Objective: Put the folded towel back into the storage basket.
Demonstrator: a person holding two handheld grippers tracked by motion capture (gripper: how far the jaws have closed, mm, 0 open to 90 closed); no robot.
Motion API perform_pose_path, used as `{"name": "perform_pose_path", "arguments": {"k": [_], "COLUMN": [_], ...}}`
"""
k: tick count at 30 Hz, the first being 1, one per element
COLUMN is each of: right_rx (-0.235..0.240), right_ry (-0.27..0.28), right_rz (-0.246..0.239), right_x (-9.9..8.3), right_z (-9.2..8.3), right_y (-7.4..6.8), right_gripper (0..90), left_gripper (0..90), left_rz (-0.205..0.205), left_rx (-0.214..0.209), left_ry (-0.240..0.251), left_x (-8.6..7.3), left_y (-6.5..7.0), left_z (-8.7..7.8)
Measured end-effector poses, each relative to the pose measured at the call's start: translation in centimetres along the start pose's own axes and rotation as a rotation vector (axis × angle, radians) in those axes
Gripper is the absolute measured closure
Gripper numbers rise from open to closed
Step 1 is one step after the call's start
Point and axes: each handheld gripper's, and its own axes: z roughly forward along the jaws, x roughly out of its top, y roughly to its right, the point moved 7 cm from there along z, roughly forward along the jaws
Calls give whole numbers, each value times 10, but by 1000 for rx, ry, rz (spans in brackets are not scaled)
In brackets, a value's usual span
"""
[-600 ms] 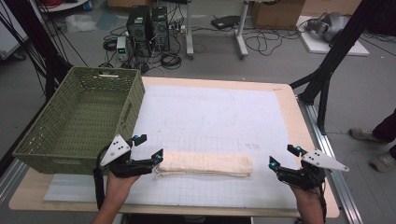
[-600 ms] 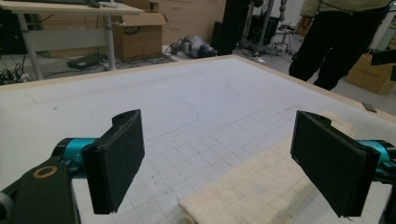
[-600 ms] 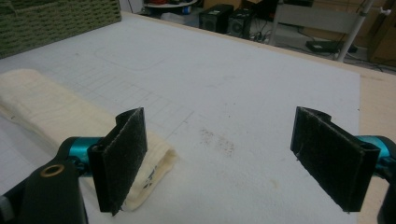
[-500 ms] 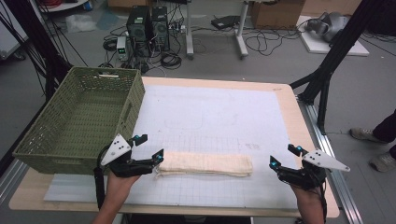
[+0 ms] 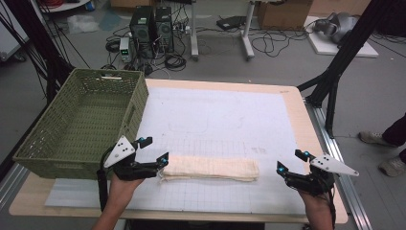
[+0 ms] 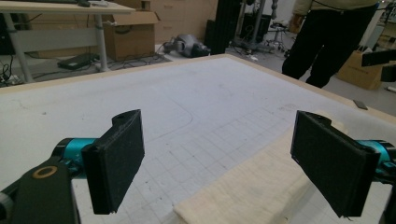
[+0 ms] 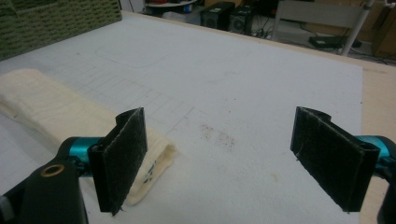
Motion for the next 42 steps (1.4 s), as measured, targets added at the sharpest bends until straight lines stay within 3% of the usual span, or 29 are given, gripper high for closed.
{"name": "perform_pose_path", "arguments": {"k": [17, 24, 27, 31, 39, 42], "right_rx": [9, 10, 7, 13, 16, 16], "right_ry": [-30, -32, -27, -28, -44, -44], "right_rz": [8, 10, 14, 5, 3, 4], "right_x": [-6, -7, -5, -6, -10, -10], "right_z": [2, 1, 0, 1, 3, 2], "right_y": [-2, -2, -2, -3, -3, -3], "right_gripper": [178, 178, 178, 178, 178, 178], "left_gripper": [173, 174, 177, 175, 215, 237], "left_rz": [-6, 4, 18, 31, 51, 83], "left_rx": [-58, -143, -217, -273, -340, -347], "left_ry": [-11, -32, -55, -66, -160, -222], "left_x": [3, 13, 26, 32, 16, 10], "left_y": [10, 18, 27, 37, 50, 53], "left_z": [7, 18, 31, 46, 80, 92]}}
